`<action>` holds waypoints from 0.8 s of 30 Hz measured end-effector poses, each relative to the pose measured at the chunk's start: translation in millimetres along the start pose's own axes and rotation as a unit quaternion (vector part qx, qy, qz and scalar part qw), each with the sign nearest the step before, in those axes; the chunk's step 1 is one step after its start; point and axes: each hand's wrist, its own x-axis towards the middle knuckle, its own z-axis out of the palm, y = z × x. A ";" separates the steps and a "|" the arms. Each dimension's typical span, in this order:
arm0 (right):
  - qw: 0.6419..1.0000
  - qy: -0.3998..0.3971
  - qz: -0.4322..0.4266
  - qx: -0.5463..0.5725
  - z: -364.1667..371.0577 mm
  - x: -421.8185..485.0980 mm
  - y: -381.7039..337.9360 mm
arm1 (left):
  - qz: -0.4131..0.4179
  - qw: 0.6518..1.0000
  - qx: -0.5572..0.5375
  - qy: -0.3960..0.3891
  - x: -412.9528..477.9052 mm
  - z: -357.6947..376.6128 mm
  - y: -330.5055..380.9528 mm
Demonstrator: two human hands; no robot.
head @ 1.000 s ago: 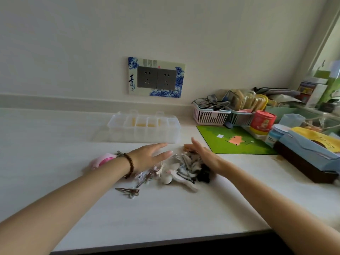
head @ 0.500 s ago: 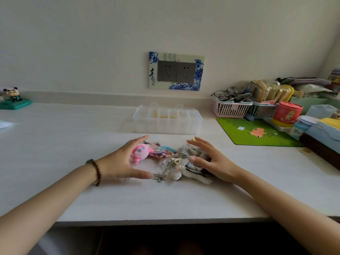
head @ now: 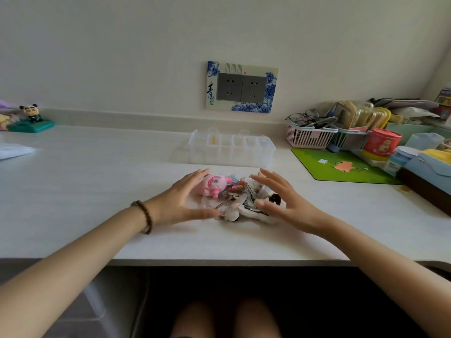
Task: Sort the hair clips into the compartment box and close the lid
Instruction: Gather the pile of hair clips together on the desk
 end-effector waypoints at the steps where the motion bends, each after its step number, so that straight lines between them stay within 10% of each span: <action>1: 0.999 -0.008 -0.013 -0.032 3.0 -6.0 -0.7 | 0.010 1.000 0.019 -0.012 -7.8 1.3 -2.0; 24: 0.998 0.011 0.059 -0.033 10.9 72.7 -42.4 | -0.098 0.987 -0.120 0.031 21.2 -15.4 3.2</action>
